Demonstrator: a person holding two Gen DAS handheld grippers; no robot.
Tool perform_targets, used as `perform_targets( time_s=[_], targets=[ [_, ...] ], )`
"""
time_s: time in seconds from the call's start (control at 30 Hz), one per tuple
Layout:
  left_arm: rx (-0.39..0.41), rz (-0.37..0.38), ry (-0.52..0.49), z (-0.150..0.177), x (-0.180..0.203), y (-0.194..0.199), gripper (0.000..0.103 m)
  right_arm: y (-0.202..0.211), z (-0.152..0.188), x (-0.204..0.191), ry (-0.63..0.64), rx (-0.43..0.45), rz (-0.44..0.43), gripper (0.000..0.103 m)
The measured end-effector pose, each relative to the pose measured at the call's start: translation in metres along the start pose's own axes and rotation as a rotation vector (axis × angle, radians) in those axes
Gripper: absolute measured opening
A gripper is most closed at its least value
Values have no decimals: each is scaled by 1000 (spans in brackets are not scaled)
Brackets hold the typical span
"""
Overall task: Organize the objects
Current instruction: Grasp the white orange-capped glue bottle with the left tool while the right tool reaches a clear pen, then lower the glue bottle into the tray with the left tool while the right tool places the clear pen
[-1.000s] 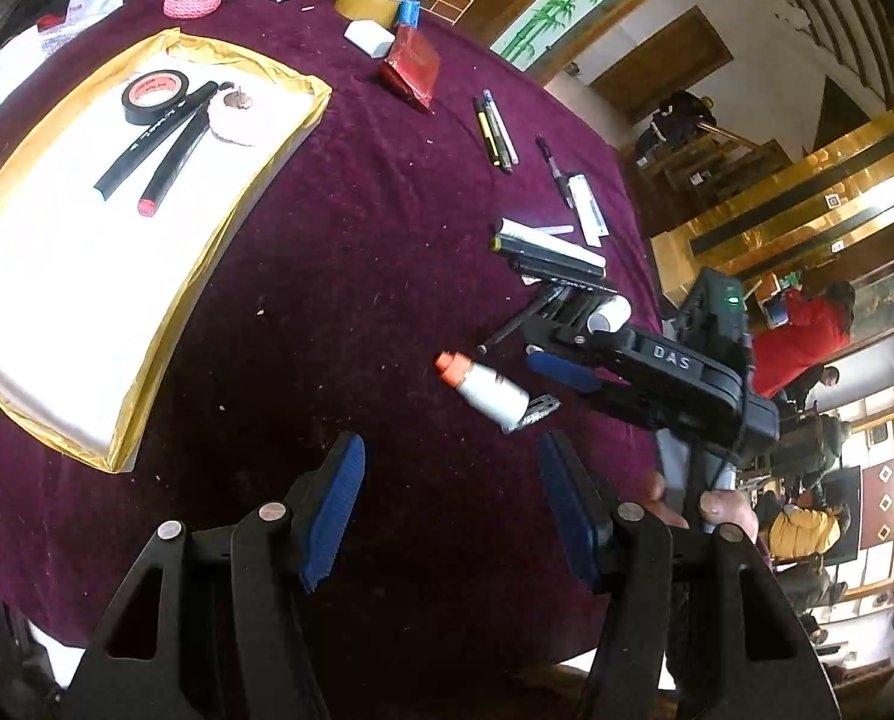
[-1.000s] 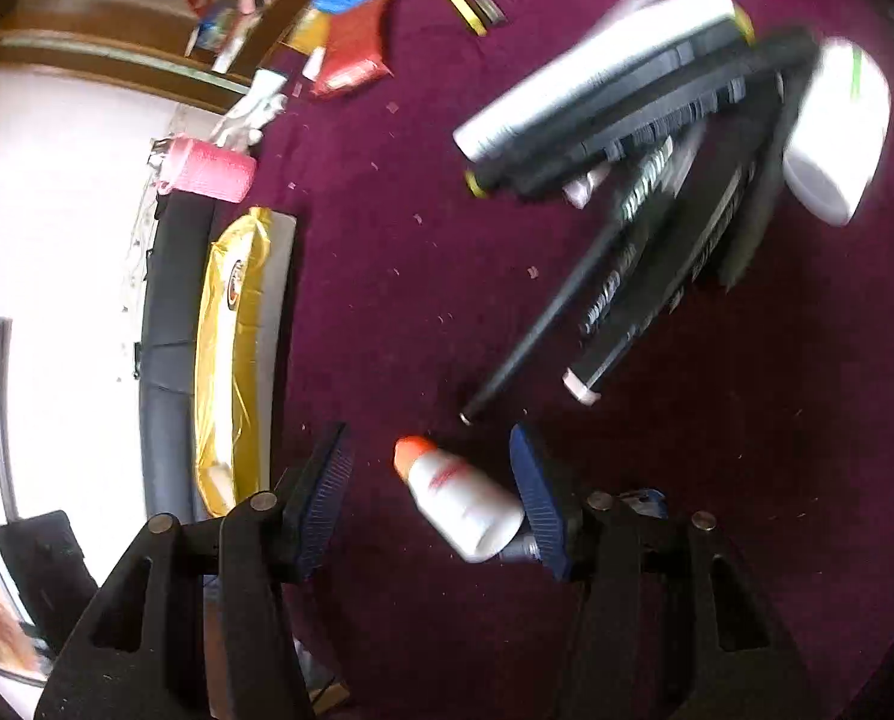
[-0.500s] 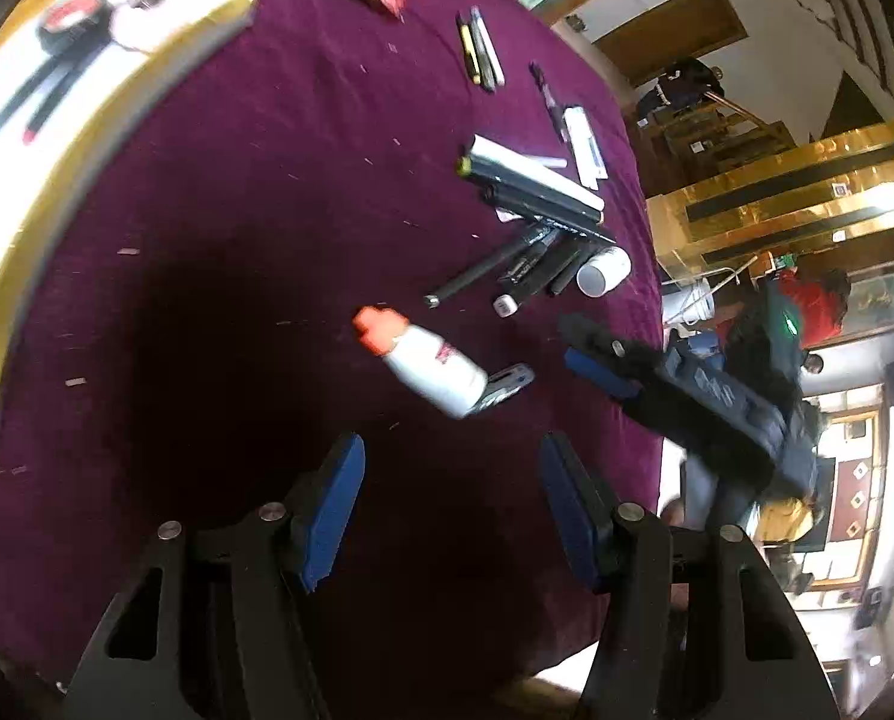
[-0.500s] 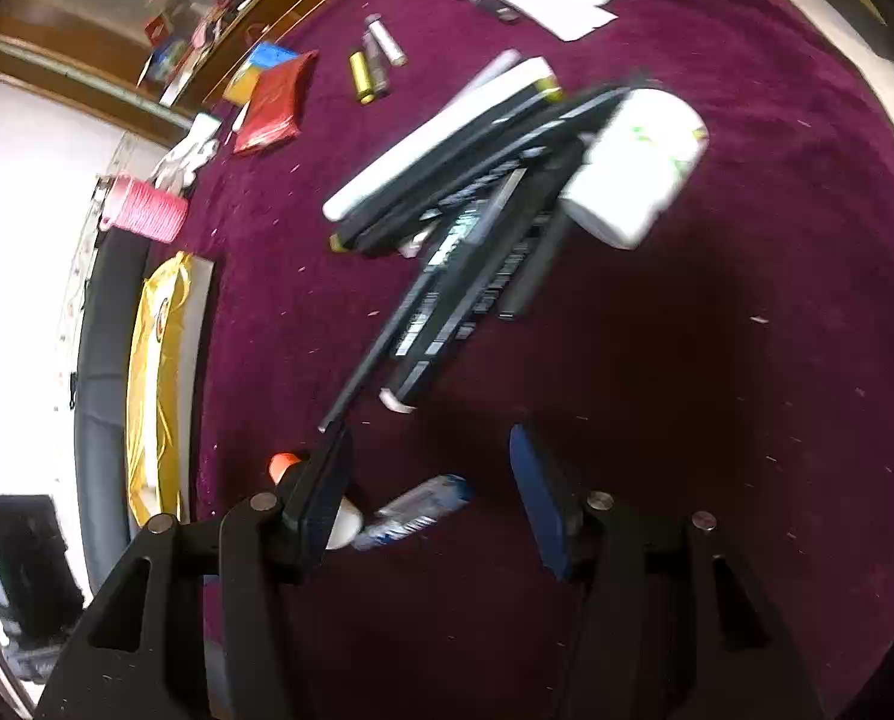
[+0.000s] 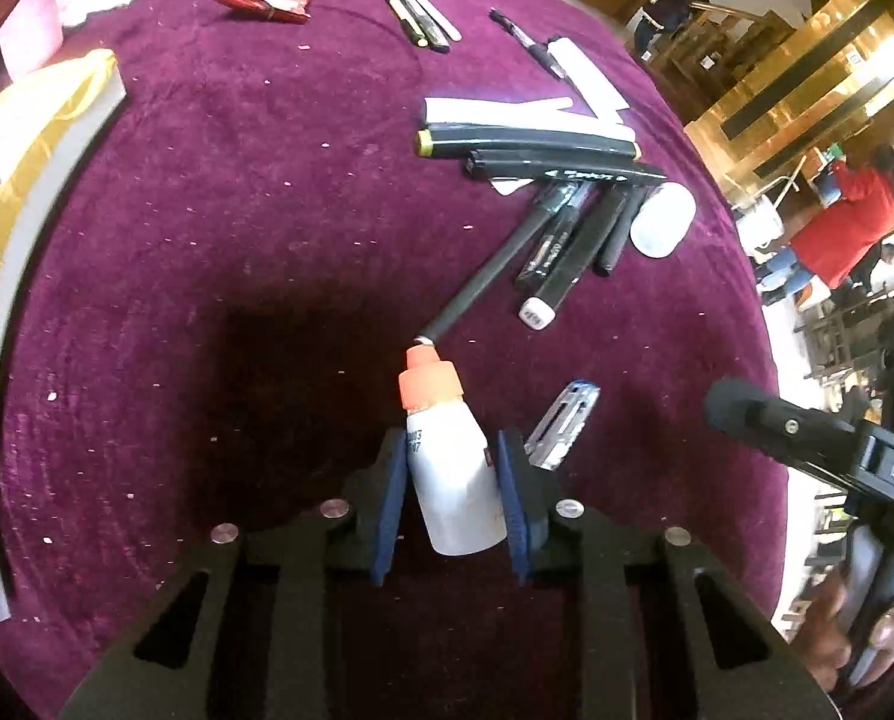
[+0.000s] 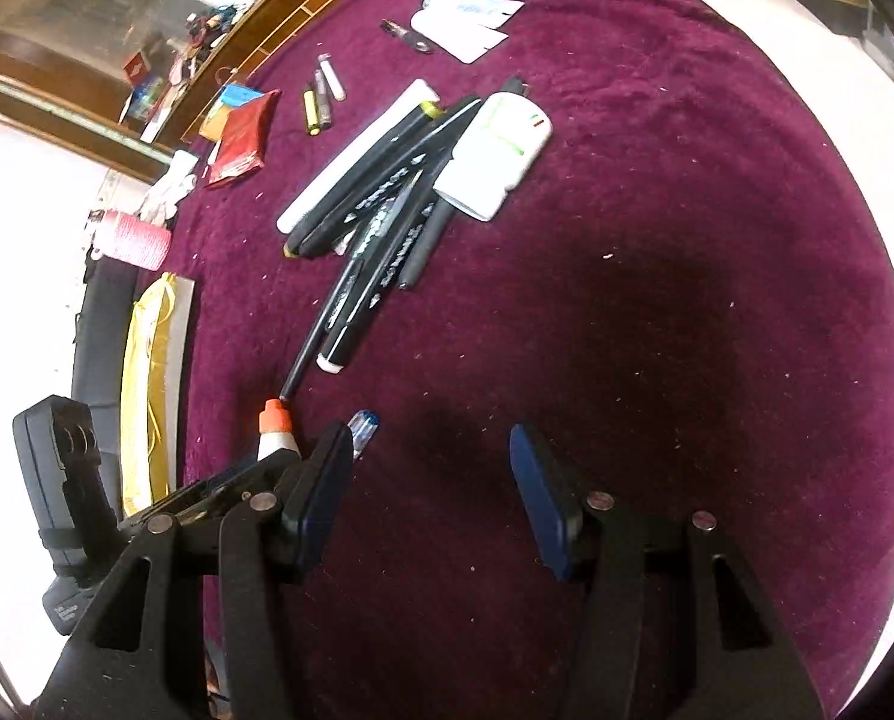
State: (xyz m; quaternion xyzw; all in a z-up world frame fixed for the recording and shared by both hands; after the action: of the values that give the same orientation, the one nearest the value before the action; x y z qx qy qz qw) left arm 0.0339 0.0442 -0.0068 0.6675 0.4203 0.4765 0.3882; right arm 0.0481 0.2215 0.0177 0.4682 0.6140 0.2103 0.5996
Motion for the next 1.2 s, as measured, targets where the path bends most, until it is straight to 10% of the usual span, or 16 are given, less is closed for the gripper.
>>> perform_targets(
  time_s=[0.47,0.77,0.83,0.9,1.2],
  targets=[
    [56,-14,-52,11,-29,37,23,-35,22,-48,129,-65,-5,54],
    [130,36,-54,14,-61,83,23,-64,36,-80,238,5,267,54],
    [139,43,-59,12,-69,88,23,-67,40,-84,252,40,348,46],
    [158,48,-63,11,-83,98,23,-66,38,-83,243,67,396,14],
    [200,88,-11,4,-164,130,23,-50,40,-79,5,86,258,13]
  ],
)
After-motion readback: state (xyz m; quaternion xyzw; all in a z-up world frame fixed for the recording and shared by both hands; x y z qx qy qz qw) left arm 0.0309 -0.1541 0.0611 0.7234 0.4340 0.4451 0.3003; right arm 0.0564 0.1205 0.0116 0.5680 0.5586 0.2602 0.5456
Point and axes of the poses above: each gripper's, at about its wrist camera, not at the fingertips, and y roughly against the way its jaws point, x to its right, z to its underside, the point moved 5 cm from there along -y, roughly the way its jaws point, and after that the axes turned 2 degrees about -x, right-handed, at the moved point
